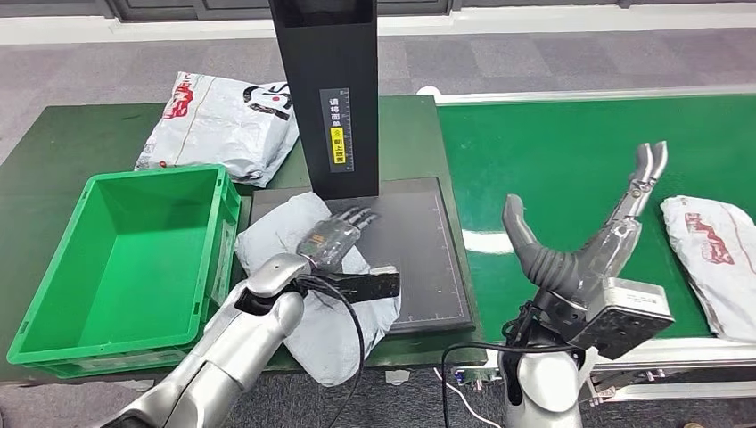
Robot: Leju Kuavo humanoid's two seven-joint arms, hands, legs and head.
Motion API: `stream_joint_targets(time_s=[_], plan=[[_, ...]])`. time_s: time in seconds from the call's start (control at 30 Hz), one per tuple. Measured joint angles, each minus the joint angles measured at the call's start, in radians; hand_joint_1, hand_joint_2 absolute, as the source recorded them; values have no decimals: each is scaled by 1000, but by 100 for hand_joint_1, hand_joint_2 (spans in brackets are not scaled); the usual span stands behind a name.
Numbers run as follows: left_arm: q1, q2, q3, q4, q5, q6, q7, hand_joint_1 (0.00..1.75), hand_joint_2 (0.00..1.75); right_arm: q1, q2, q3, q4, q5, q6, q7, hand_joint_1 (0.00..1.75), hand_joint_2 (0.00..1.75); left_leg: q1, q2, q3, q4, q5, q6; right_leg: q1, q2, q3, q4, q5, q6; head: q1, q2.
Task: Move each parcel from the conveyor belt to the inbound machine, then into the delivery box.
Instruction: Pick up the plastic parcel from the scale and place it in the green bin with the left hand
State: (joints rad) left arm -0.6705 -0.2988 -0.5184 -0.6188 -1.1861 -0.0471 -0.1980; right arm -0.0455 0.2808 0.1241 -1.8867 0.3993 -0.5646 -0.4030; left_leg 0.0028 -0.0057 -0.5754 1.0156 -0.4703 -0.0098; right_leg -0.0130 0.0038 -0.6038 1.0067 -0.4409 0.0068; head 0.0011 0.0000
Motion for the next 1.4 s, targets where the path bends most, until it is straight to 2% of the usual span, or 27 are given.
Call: stream_joint_targets(time_s=[0.07, 0.23, 0.33, 0.47, 0.63, 0.77, 0.8, 0.9, 0.93, 1.03, 1.17, 1.4], plan=[[-16, -8, -6, 66, 19, -42, -21, 0, 175, -6, 0, 0, 7, -3, 0, -3, 0, 175, 0, 0, 0, 0, 0, 0, 0, 0, 0, 0, 0, 0, 0, 0], [-46, -17, -9, 163, 29, -78, -30, 0, 175, -11, 0, -2, 21, -8, 0, -5, 0, 175, 0, 0, -1, 0, 0, 0, 0, 0, -1, 0, 0, 0, 0, 0], [-64, -20, -21, 200, 26, -149, -35, 0, 175, -14, 0, -7, 28, -17, -3, -11, 0, 175, 0, 0, 0, 0, 0, 0, 0, 0, 0, 0, 0, 0, 0, 0], [-81, -17, -85, 244, -11, -239, -40, 0, 175, -20, 0, -9, 39, -31, -14, -24, 0, 175, 0, -1, 2, 0, 0, 0, 0, -2, 3, 0, -1, 0, 0, 0], [-98, -8, -161, 274, -52, -277, -38, 0, 175, -25, -1, -9, 54, -44, -21, -31, 0, 175, 0, -1, 5, -1, -4, 1, 0, -2, 13, 0, -5, 1, 0, 0], [-114, 0, -228, 281, -144, -293, -8, 0, 175, -28, -5, -9, 66, -71, -25, -48, 0, 175, 0, -1, 19, -2, -14, 1, 0, -3, 31, -1, -14, 1, 0, 0], [-120, 3, -250, 282, -180, -290, 8, 13, 175, -29, -6, -9, 70, -82, -23, -53, 0, 175, 0, -1, 24, -2, -16, 1, 0, -3, 35, -1, -15, 0, 0, 0], [-142, 21, -344, 283, -297, -266, 62, 144, 175, -39, -9, -9, 82, -110, -5, -64, 0, 175, 0, 1, 35, -3, -23, 3, 0, -2, 46, -1, -20, 0, 0, 0], [-150, 28, -381, 283, -327, -255, 75, 175, 175, -44, -9, -9, 86, -118, 2, -67, 0, 175, 0, 1, 38, -3, -25, 3, 0, -2, 48, -1, -21, 0, 0, 0], [-171, 42, -472, 284, -371, -231, 97, 175, 175, -58, -9, -9, 93, -134, 15, -77, 0, 175, 0, 0, 36, -3, -18, 1, 1, -3, 46, -1, -19, -1, 0, 0], [-189, 55, -554, 286, -380, -211, 110, 175, 175, -66, -9, -9, 97, -149, 33, -90, 0, 175, 0, 0, 27, -3, -11, -2, 2, -3, 37, 0, -14, -3, 0, 0], [-203, 61, -619, 288, -381, -203, 101, 175, 175, -65, -9, -9, 105, -160, 43, -94, 0, 175, 0, 1, 30, -3, -13, -4, 2, 0, 38, 0, -15, -4, 0, 0]])
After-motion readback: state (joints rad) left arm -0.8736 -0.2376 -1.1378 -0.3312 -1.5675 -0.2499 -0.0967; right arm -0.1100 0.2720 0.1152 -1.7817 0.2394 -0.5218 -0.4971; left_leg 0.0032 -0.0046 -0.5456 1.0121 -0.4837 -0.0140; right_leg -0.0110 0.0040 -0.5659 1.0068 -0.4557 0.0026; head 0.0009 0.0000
